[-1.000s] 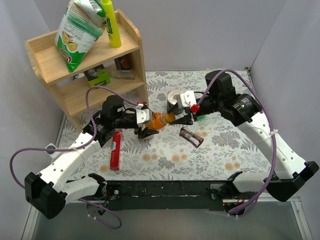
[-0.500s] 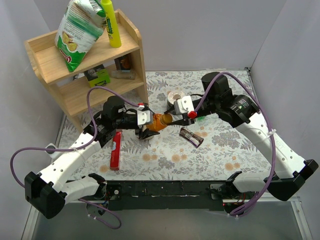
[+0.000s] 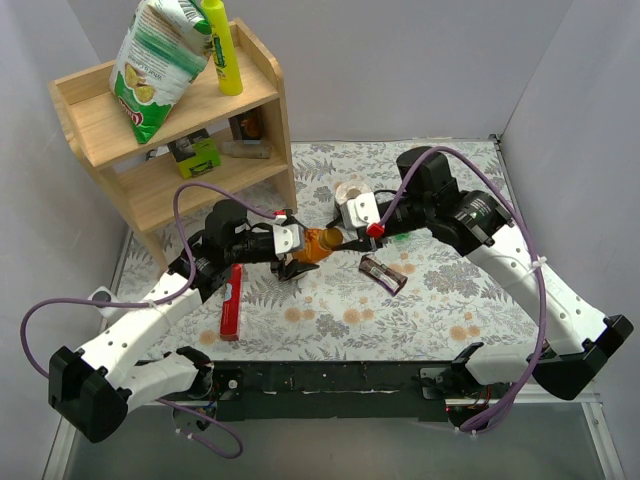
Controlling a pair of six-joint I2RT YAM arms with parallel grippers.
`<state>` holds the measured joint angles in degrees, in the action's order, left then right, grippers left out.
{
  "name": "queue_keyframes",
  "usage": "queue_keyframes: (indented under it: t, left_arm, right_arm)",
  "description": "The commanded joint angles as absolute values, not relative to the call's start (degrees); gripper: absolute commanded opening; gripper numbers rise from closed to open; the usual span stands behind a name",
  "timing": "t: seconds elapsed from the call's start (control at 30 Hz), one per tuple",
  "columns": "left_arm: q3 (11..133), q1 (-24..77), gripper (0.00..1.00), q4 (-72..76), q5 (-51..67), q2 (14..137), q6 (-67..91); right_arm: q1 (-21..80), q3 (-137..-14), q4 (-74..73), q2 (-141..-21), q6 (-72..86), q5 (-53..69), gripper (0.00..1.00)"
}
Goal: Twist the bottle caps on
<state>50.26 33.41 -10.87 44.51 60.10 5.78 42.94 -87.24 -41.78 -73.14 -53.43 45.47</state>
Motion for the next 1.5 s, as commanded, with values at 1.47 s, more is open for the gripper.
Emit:
queue_keyframes:
  t: [1.47]
  left_arm:
    - [50.98, 35.33, 0.00, 11.16, 11.34, 64.51, 26.28]
  right_arm:
    - [44.21, -105.21, -39.46, -94.66, -2.20, 15.73, 0.11]
